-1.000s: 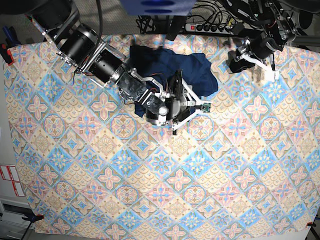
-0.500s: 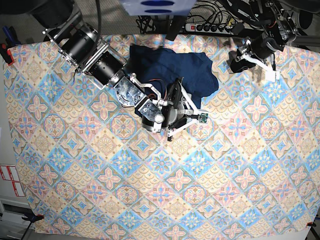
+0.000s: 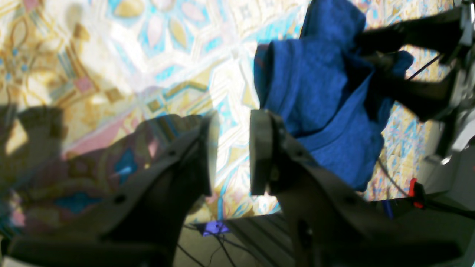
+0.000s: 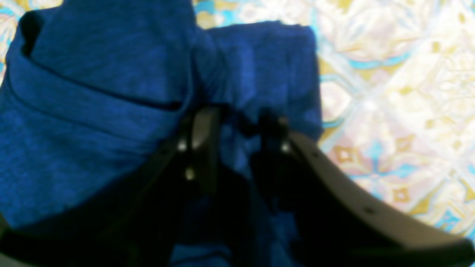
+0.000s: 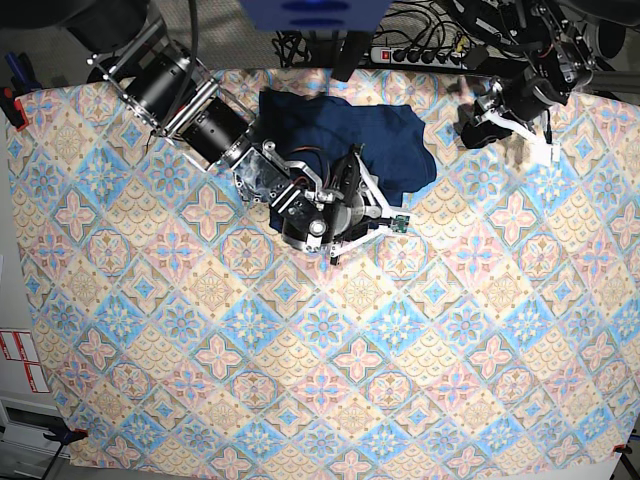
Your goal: Fold the T-shirt properly
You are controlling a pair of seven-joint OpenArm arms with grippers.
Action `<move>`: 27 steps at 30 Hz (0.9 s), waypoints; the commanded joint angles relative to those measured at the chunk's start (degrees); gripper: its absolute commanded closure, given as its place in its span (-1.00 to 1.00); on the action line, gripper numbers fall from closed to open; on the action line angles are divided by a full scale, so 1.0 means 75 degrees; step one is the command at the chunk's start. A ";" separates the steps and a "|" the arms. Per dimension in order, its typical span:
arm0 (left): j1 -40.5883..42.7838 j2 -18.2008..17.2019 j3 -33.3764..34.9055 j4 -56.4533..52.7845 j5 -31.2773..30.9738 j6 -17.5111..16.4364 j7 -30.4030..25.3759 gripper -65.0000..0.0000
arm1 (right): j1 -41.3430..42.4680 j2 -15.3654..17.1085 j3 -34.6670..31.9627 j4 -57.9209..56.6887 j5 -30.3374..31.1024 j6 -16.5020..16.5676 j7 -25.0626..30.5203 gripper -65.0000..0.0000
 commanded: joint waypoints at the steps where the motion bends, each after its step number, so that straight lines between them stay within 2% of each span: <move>1: -0.0019 -0.0057 -0.0014 0.0098 -0.0153 -0.0036 -0.0028 0.58 | 0.0082 -0.0057 0.0023 0.0177 0.0061 0.0003 0.0046 0.40; 12: -0.0019 -0.0069 -0.0014 0.0098 -0.0153 -0.0036 -0.0051 0.58 | -0.0094 -0.0045 0.0011 0.0541 0.0049 0.0003 -0.0013 0.40; 18: -0.0019 -0.0069 -0.0014 0.0098 -0.0153 -0.0036 -0.0051 0.58 | -0.0106 -0.0045 0.0023 0.1068 0.0049 0.0003 -0.0411 0.40; 27: -0.0019 -0.0069 -0.0014 0.0098 -0.0153 -0.0036 -0.0051 0.58 | -0.0176 -0.0045 0.0023 0.0775 0.0061 0.0003 -0.0353 0.40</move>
